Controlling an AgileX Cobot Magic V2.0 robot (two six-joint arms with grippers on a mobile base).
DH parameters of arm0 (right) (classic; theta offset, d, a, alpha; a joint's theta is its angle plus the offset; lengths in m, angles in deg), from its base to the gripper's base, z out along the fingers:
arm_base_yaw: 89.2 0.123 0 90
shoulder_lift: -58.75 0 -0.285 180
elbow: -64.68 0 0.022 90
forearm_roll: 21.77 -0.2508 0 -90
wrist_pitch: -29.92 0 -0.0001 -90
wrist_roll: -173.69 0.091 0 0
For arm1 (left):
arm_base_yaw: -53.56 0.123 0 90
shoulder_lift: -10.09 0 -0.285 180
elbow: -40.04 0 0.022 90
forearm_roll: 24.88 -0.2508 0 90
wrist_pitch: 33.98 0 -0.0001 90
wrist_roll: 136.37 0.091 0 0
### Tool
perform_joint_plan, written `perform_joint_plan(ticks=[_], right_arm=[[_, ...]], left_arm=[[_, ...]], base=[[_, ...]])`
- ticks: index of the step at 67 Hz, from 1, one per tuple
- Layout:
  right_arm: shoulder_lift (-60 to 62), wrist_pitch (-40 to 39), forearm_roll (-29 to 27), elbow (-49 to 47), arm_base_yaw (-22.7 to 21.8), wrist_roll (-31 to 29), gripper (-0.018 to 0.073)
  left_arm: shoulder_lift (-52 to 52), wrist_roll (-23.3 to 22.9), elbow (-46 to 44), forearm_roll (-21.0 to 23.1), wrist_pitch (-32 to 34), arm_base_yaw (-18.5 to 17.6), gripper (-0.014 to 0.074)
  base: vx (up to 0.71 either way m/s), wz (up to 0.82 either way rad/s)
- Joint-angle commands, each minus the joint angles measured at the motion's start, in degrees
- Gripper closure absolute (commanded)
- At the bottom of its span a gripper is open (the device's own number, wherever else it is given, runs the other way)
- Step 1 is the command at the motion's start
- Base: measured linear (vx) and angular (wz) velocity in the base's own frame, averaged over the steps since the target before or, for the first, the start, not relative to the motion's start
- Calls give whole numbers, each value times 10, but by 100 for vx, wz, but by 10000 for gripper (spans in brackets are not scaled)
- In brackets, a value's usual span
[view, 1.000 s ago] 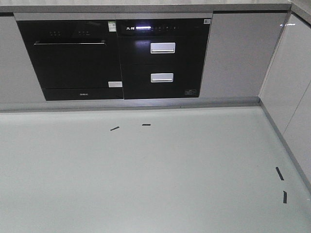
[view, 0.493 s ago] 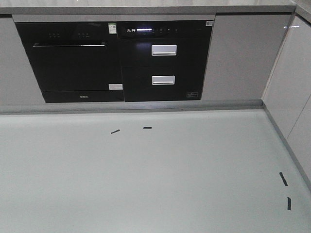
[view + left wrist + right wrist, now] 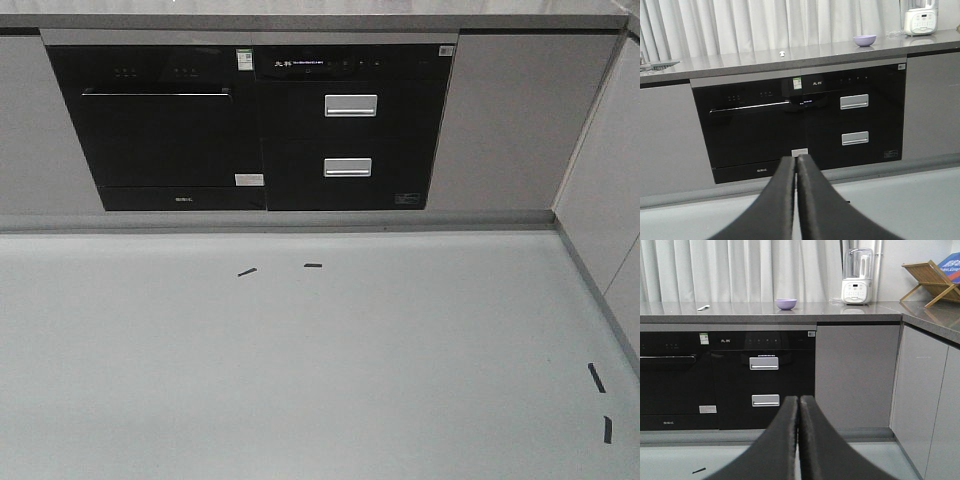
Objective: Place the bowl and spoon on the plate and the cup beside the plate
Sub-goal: 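Drive the base toward the grey countertop with both grippers raised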
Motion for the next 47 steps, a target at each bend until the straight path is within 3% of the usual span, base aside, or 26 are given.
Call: perform_joint_plan(ticks=[1, 47], right_arm=[[4, -44, 1, 2, -3, -3, 565], [4, -44, 1, 2, -3, -3, 565]], left_arm=[[3, -6, -4, 0, 43, 0, 603], [3, -6, -4, 0, 43, 0, 603]], base=[[2, 3], [3, 2]])
